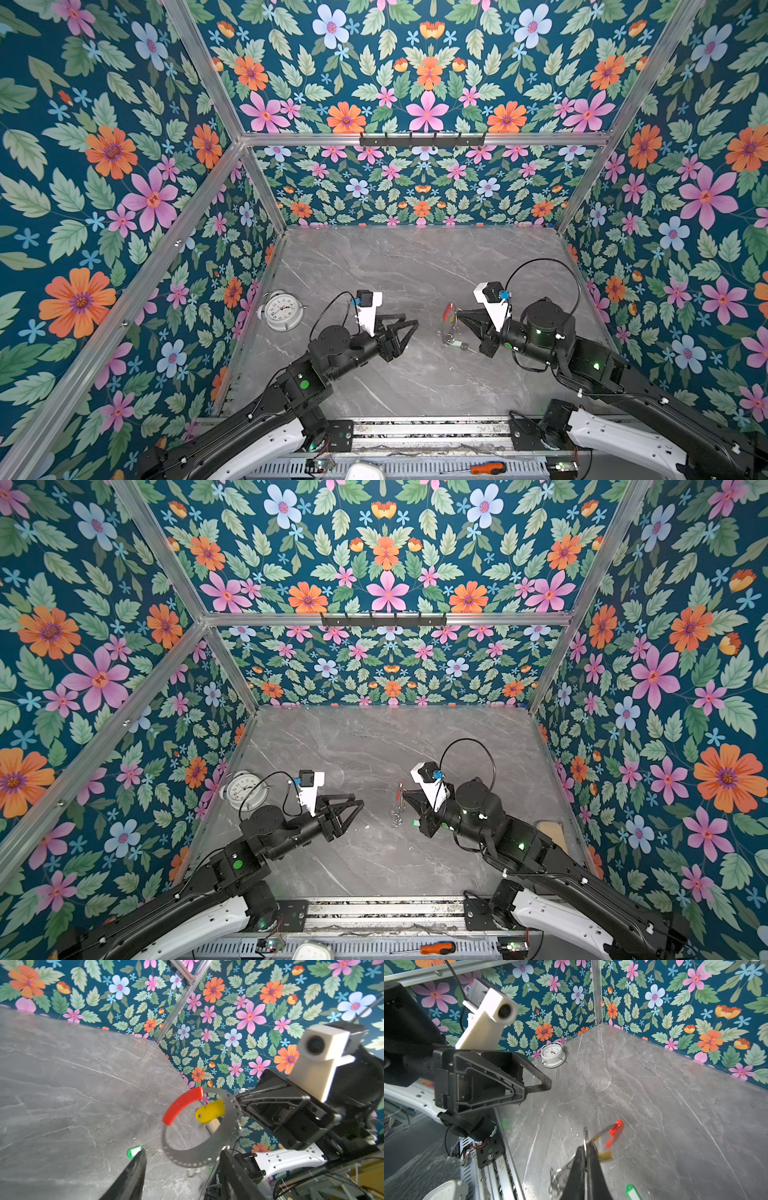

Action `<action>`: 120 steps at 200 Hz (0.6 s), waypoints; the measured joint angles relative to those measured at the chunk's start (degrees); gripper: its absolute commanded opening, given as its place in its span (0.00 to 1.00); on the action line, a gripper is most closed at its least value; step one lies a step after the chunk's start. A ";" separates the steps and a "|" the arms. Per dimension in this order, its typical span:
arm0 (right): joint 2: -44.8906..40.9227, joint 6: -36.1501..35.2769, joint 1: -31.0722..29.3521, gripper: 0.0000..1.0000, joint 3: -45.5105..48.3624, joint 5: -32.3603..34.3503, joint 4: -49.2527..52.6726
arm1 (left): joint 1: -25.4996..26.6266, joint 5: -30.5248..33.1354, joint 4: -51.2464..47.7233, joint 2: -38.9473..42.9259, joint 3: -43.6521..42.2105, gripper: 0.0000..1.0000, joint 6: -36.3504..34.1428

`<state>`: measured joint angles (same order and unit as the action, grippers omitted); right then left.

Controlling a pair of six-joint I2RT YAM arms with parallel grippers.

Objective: Remove the keys from the keyring

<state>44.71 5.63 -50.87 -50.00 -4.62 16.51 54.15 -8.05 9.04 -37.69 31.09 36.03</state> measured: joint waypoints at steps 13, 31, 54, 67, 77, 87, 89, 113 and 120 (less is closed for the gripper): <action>-0.33 0.00 0.90 0.00 0.28 -2.36 0.00 | 0.00 -1.60 1.11 -0.74 0.83 0.53 -2.14; -0.83 0.00 1.49 0.00 0.90 -5.95 0.02 | -0.02 -5.05 3.50 -2.32 2.38 0.50 -5.14; -1.27 0.02 1.70 0.00 1.25 -10.84 0.02 | -0.02 -10.71 6.51 -5.31 4.79 0.43 -8.09; -1.51 0.24 1.70 0.00 1.31 -13.68 0.02 | -0.02 -13.62 7.80 -7.10 6.05 0.41 -9.42; -1.75 0.33 1.70 0.00 1.38 -15.78 -0.02 | -0.02 -16.00 8.57 -8.48 6.91 0.38 -10.01; -2.08 1.03 1.70 0.00 1.55 -17.84 -0.17 | -0.02 -17.86 8.96 -9.55 7.39 0.37 -10.73; -2.14 1.29 1.70 0.00 1.57 -18.29 -0.24 | -0.02 -18.25 9.07 -9.73 7.45 0.37 -10.73; -2.36 2.73 1.70 0.00 1.86 -22.05 -1.11 | -0.02 -22.67 10.47 -11.43 7.72 0.35 -11.06; -2.34 3.30 1.70 0.00 1.90 -22.91 -1.64 | -0.02 -23.98 11.08 -11.82 7.72 0.33 -11.04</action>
<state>42.37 8.93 -49.17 -48.10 -27.53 14.87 54.13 -32.03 20.12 -49.52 38.81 24.99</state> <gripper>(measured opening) 0.051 0.356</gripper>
